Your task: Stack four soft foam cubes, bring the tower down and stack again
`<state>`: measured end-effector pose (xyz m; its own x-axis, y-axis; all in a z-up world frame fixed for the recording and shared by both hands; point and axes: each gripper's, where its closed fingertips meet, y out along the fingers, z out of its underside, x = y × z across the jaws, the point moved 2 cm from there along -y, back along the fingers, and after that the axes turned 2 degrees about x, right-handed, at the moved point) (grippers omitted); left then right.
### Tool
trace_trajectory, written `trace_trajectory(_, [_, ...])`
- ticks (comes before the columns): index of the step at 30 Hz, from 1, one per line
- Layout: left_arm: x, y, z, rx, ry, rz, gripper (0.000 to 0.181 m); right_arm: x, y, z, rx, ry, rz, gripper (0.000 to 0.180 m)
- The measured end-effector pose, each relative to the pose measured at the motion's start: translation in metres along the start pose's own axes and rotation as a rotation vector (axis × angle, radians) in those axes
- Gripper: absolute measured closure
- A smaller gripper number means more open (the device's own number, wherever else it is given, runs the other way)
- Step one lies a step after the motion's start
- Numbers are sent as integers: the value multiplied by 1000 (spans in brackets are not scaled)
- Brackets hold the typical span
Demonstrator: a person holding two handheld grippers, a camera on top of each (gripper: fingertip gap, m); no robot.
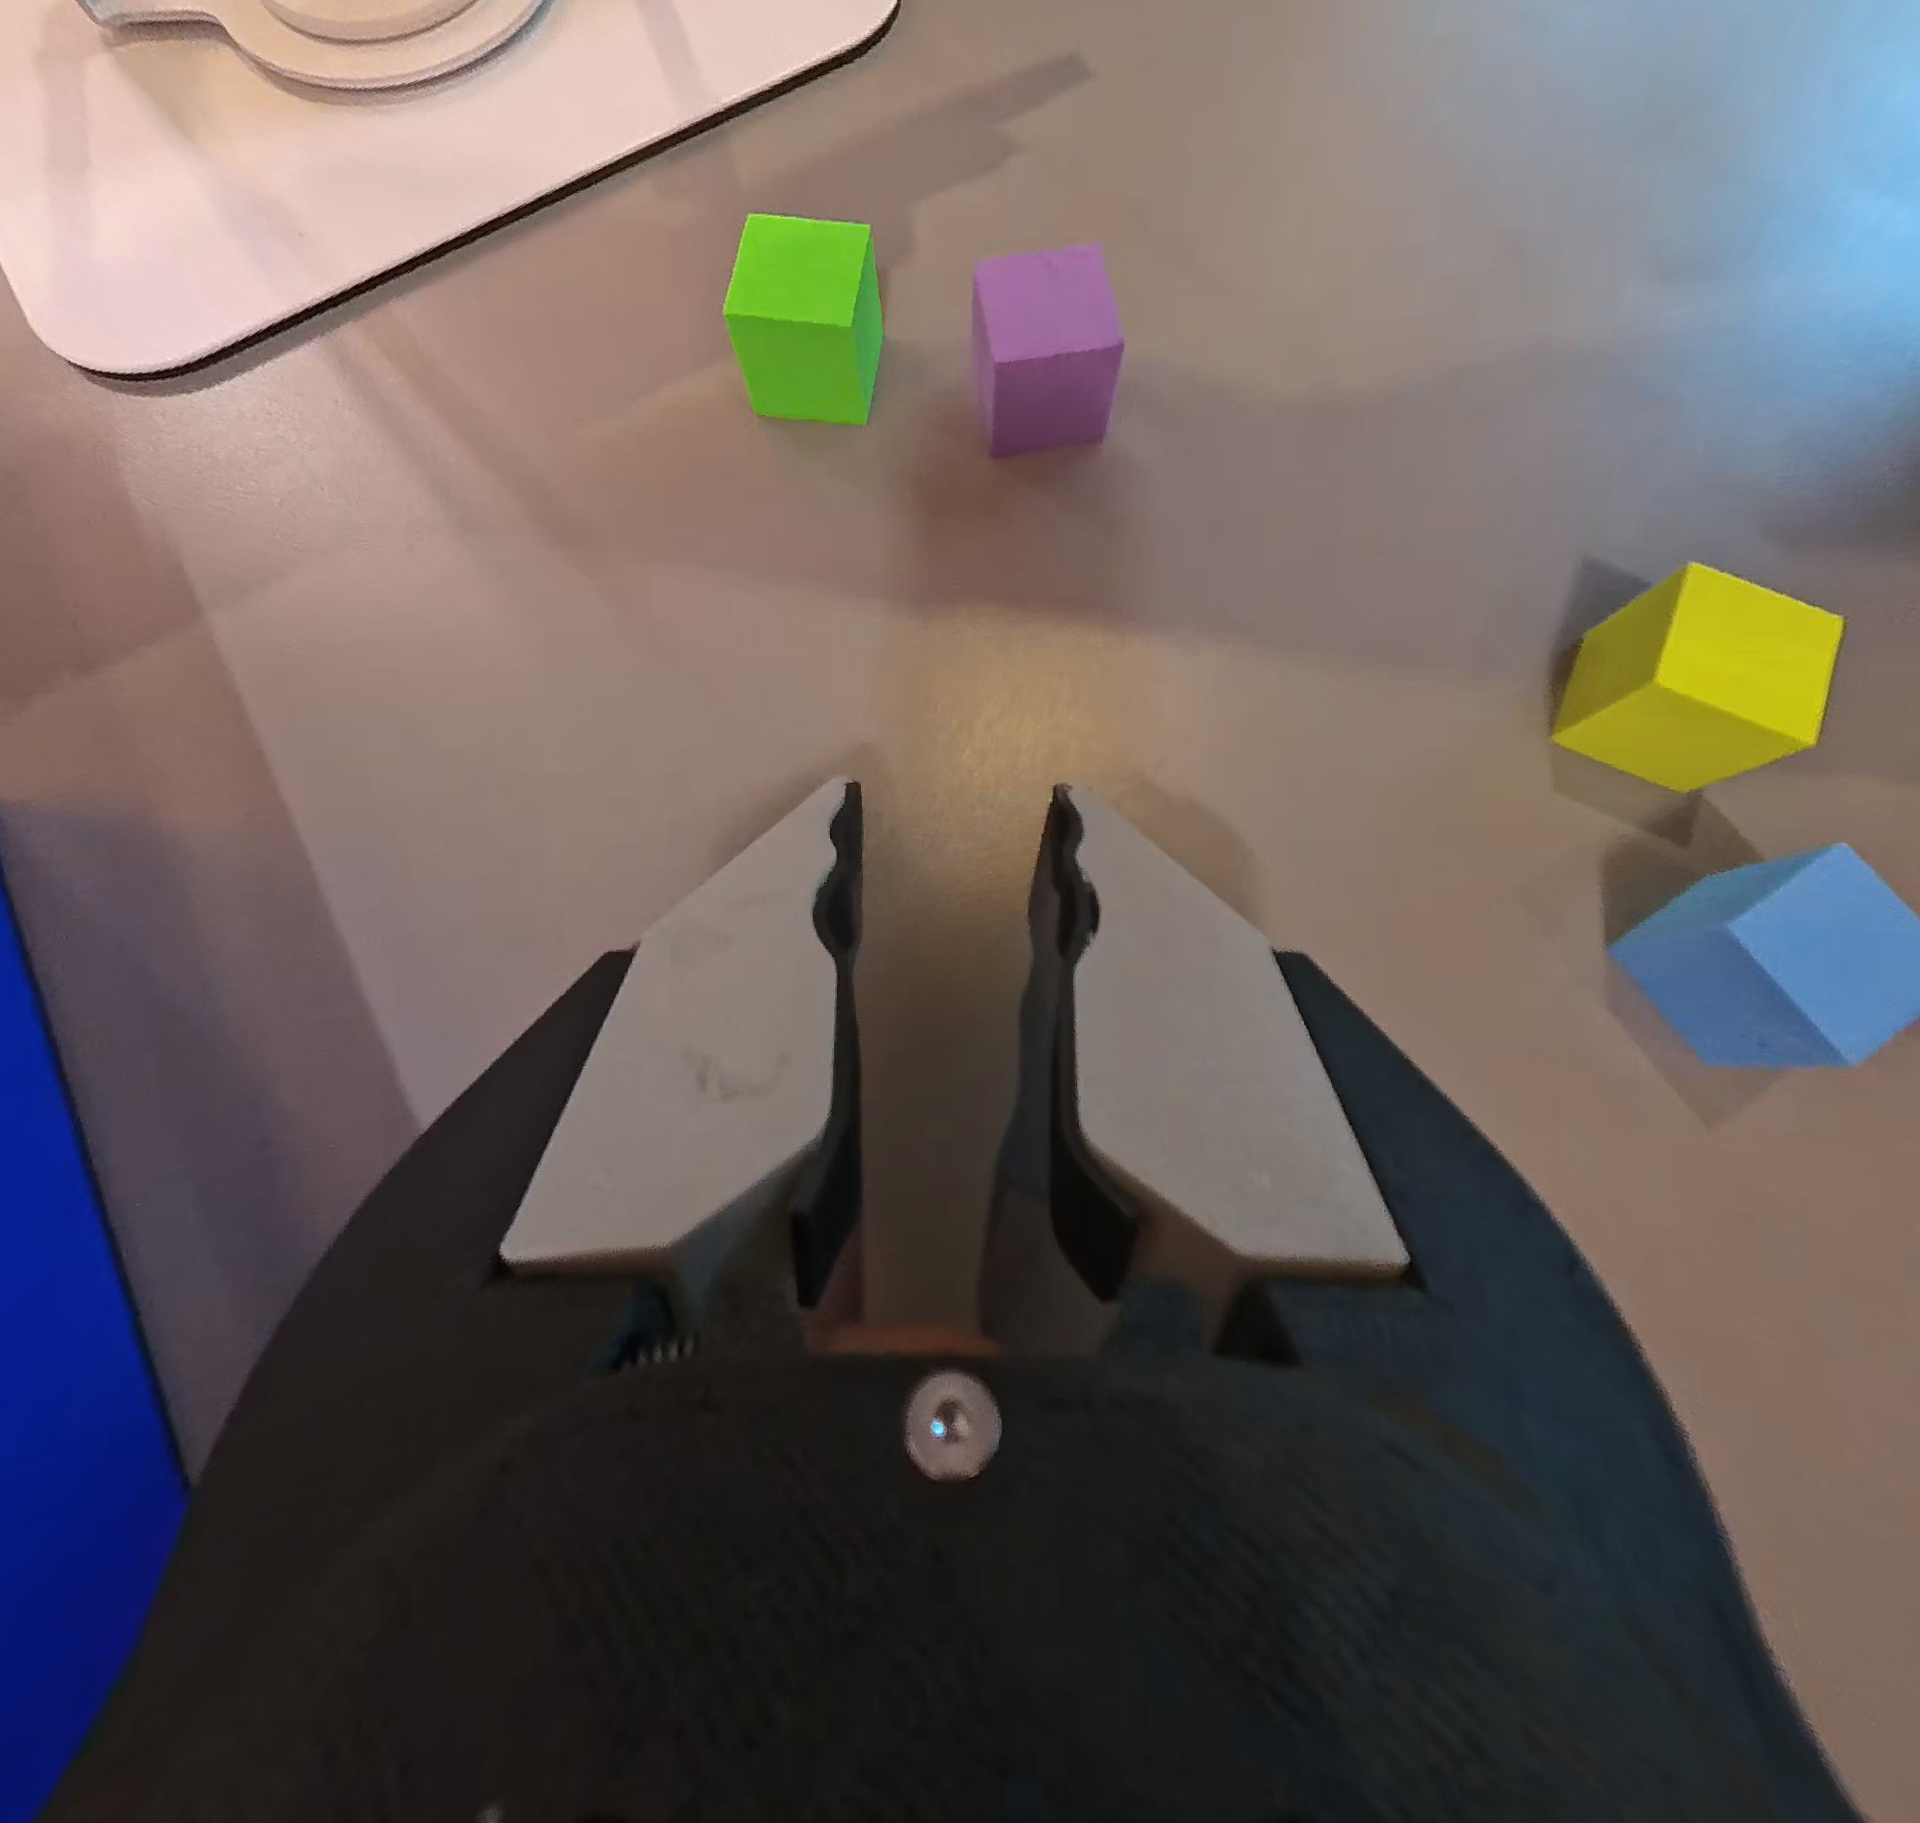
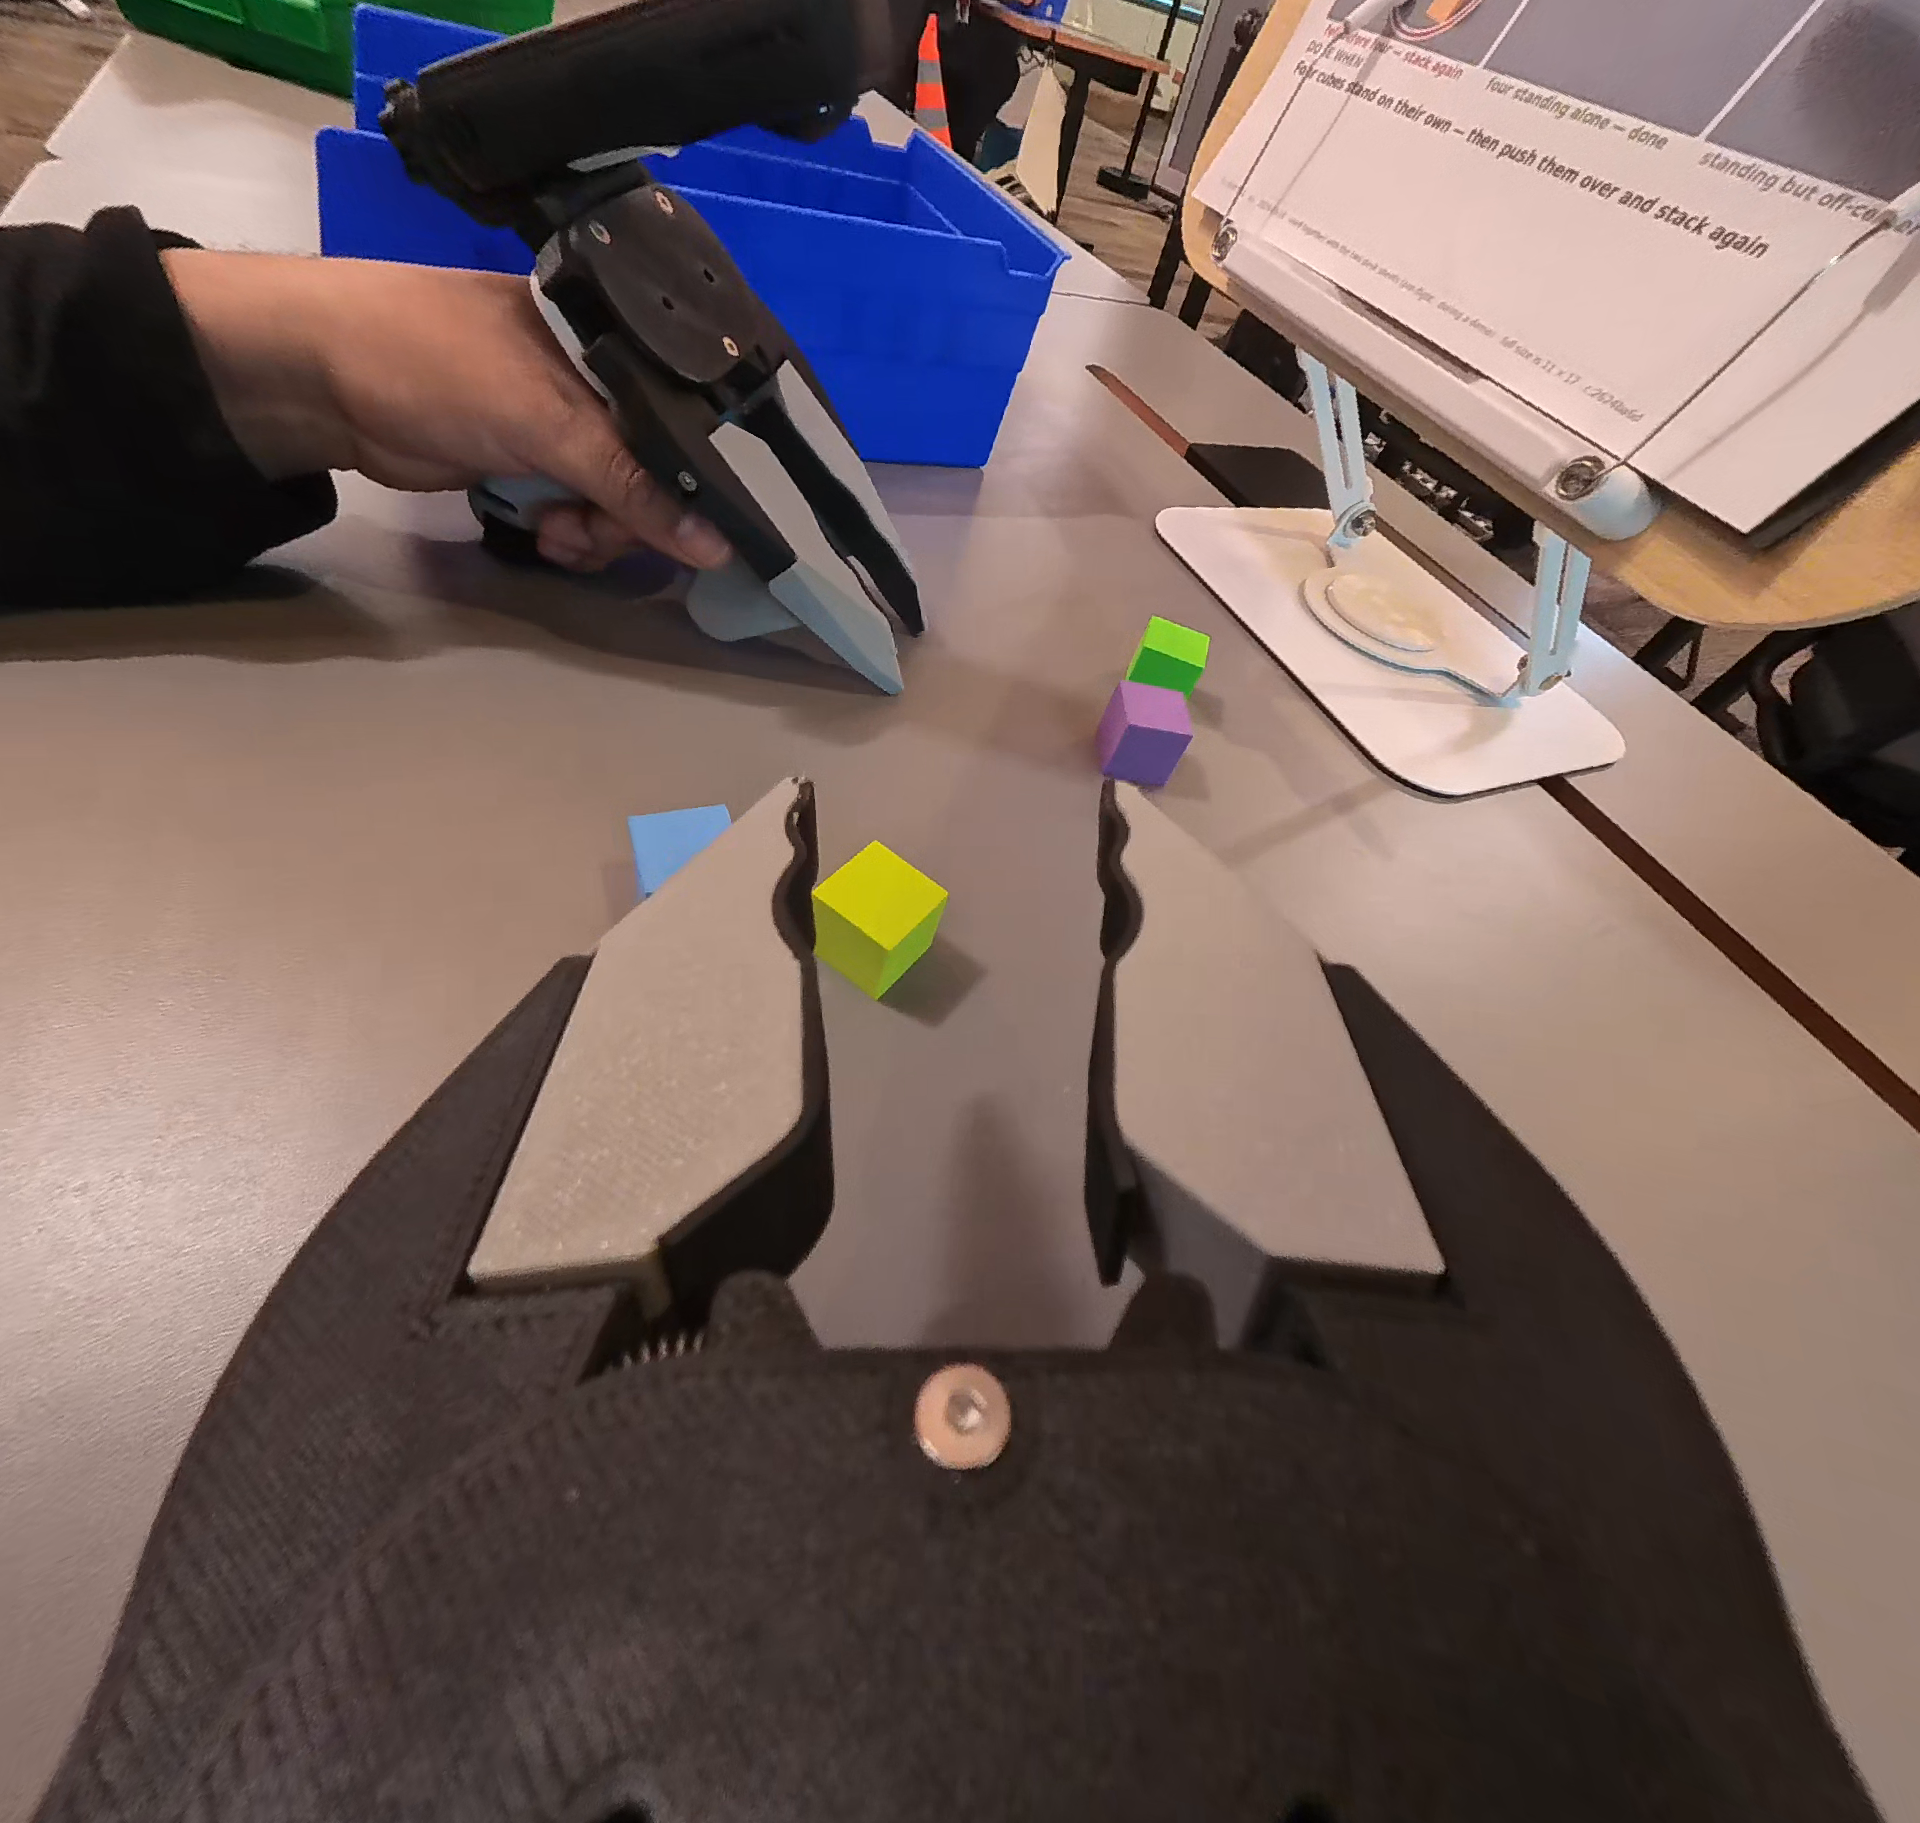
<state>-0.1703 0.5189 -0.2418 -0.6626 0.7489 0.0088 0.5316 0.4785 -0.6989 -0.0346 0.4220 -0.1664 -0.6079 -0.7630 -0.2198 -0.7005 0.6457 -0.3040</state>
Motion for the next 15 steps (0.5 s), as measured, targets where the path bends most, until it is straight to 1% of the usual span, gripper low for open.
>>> trace_trajectory(15, [-3,0,-1,0,6,7,149,-1,0,-1,-10,24,-3,129])
